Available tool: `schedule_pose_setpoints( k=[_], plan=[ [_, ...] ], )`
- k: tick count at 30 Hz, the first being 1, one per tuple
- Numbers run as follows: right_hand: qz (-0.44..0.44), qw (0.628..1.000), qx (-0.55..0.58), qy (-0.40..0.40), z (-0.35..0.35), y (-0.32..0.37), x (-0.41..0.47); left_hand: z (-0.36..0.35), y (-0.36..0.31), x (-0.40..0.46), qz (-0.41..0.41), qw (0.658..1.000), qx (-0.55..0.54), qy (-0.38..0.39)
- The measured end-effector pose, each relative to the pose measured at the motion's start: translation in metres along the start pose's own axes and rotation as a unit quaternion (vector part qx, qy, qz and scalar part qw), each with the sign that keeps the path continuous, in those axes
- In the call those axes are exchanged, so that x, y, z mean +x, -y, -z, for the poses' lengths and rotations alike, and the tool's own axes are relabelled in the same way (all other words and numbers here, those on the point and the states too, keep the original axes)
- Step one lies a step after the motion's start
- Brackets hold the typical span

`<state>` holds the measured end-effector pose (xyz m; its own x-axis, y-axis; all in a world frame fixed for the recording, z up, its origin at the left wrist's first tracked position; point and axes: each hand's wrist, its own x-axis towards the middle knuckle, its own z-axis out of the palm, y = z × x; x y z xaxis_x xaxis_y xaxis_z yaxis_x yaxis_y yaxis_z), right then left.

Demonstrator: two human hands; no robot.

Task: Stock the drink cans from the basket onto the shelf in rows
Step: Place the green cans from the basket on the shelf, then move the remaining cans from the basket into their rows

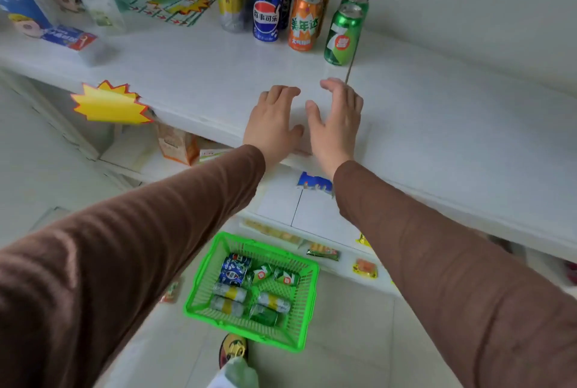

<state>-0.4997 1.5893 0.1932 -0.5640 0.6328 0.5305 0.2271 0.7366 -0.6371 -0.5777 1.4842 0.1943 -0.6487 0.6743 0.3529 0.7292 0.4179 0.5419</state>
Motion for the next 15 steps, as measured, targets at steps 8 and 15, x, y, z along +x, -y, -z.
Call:
schedule_pose_setpoints(
  k=[8, 15],
  plan=[
    [0.075, 0.996, 0.032, 0.032, 0.012, 0.004, -0.135, 0.003, 0.022, -0.142, 0.016, 0.998, 0.023, -0.058],
    [0.032, 0.989, -0.005, 0.142, -0.022, -0.026, -0.249, -0.015, 0.073, -0.244, 0.058, 0.998, 0.02, -0.011]
  ],
)
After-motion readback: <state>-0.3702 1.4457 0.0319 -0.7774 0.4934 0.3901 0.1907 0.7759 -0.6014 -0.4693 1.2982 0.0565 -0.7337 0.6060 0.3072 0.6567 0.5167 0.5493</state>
